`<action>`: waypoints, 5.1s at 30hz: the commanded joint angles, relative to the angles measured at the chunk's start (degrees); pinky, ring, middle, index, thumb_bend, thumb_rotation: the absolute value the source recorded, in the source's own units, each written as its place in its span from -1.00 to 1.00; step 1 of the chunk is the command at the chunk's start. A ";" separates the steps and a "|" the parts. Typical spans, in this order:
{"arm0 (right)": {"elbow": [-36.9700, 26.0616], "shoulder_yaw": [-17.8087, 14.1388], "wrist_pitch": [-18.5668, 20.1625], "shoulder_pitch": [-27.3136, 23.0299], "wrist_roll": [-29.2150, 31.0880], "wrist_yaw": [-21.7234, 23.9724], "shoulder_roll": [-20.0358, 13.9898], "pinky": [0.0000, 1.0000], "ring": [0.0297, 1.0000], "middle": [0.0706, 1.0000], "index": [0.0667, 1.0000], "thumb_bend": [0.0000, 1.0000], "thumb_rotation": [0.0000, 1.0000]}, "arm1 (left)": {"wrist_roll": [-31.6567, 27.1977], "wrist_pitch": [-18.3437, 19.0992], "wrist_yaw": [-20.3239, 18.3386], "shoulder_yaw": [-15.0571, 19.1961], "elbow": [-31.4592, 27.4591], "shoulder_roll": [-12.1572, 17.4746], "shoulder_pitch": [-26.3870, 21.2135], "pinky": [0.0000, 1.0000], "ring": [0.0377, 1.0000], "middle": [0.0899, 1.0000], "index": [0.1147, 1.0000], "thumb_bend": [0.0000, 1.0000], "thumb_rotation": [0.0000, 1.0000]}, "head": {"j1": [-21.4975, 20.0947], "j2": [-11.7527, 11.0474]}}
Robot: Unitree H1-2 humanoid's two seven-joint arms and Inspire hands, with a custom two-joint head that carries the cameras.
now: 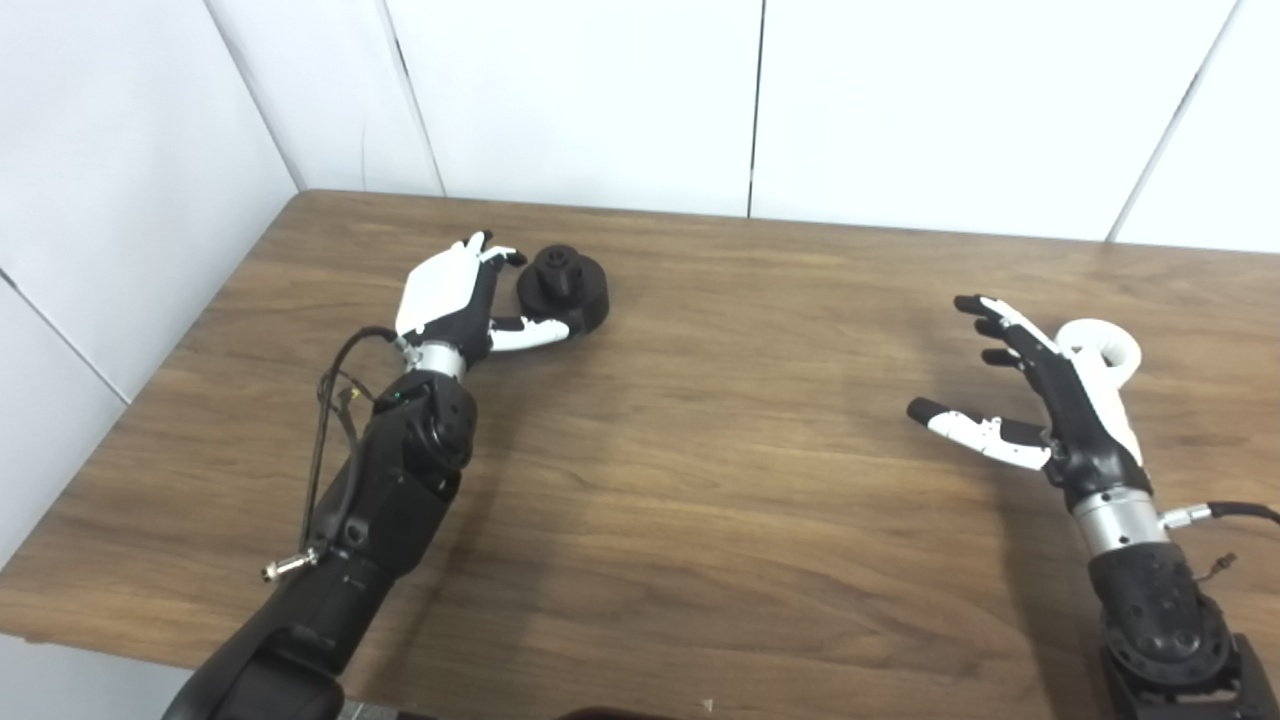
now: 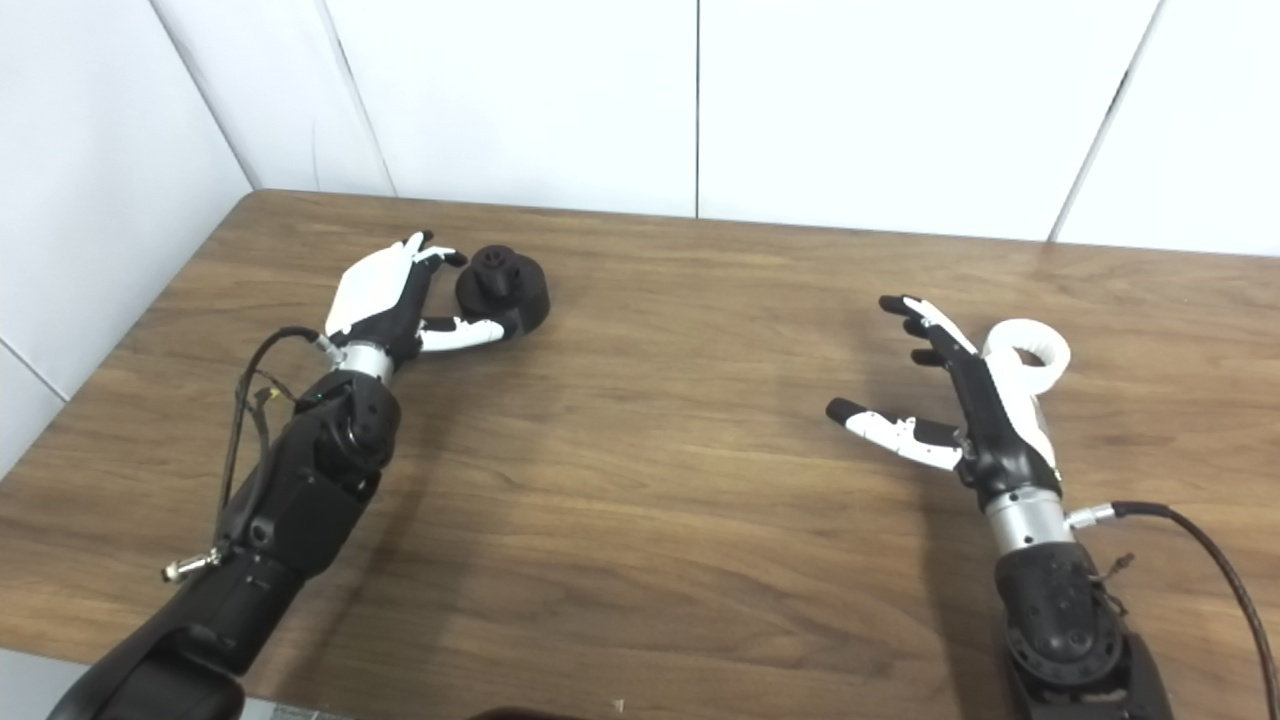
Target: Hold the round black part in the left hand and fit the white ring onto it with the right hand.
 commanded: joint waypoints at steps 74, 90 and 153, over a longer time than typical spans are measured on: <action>-8.43 -1.33 3.06 -1.07 -2.06 1.23 0.53 0.55 0.74 0.82 0.67 0.53 -0.14 | -9.28 -12.87 -7.59 -7.83 -13.04 -4.11 7.84 1.00 1.00 1.00 0.14 0.93 -0.39 | -9.29 3.03; -11.26 -1.98 6.05 -0.22 -3.42 1.47 0.55 0.56 0.72 0.83 0.70 0.54 -0.07 | -4.68 -16.23 -12.17 -15.22 -20.40 -5.97 12.62 1.00 1.00 1.00 0.15 1.00 -0.23 | -12.74 3.74; 6.19 2.58 24.03 -16.68 -23.42 15.59 -16.20 0.71 1.00 1.00 0.80 1.00 0.21 | -6.60 -21.49 -15.83 -11.31 -19.39 -5.96 12.34 1.00 1.00 1.00 0.15 0.97 -0.31 | -27.77 2.38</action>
